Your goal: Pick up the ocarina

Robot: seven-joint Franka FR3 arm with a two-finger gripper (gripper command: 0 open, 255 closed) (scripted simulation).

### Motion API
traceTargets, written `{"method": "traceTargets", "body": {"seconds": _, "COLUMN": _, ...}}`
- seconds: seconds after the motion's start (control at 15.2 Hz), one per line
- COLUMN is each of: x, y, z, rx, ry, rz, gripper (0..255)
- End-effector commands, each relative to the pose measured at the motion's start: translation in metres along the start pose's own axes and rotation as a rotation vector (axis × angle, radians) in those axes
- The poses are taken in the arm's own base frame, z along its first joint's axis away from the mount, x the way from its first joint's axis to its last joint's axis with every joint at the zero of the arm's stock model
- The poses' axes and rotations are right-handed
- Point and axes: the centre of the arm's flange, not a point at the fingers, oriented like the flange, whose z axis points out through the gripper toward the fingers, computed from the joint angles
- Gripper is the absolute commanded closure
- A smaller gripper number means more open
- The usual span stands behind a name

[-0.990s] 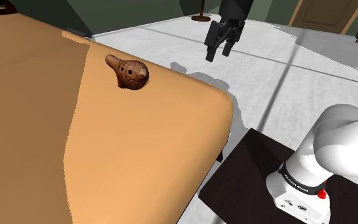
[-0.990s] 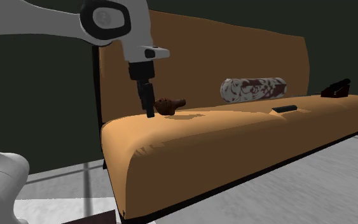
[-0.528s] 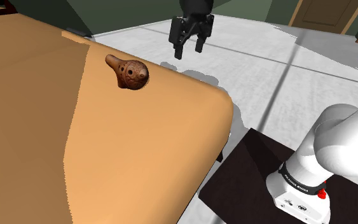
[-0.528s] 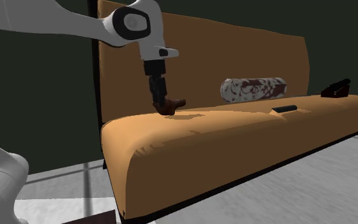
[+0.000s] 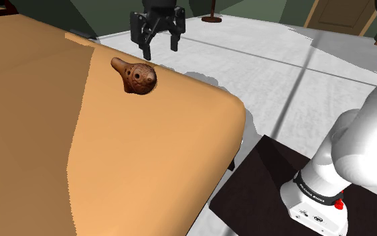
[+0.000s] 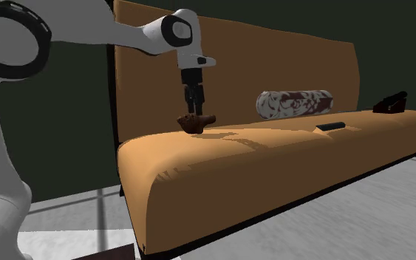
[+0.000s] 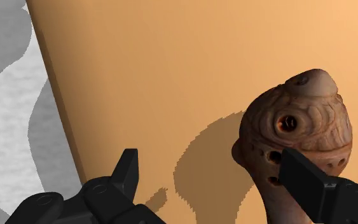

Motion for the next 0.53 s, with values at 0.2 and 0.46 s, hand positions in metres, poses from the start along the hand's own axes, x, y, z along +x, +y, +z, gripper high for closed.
{"method": "traceTargets", "body": {"seconds": 0.2, "x": 0.04, "y": -0.059, "z": -0.001, "rx": -0.031, "ry": -0.016, "rz": -0.008, "gripper": 0}}
{"method": "traceTargets", "body": {"seconds": 0.46, "x": 0.056, "y": -0.082, "z": 0.009, "rx": -0.043, "ry": -0.023, "rz": -0.011, "gripper": 0}}
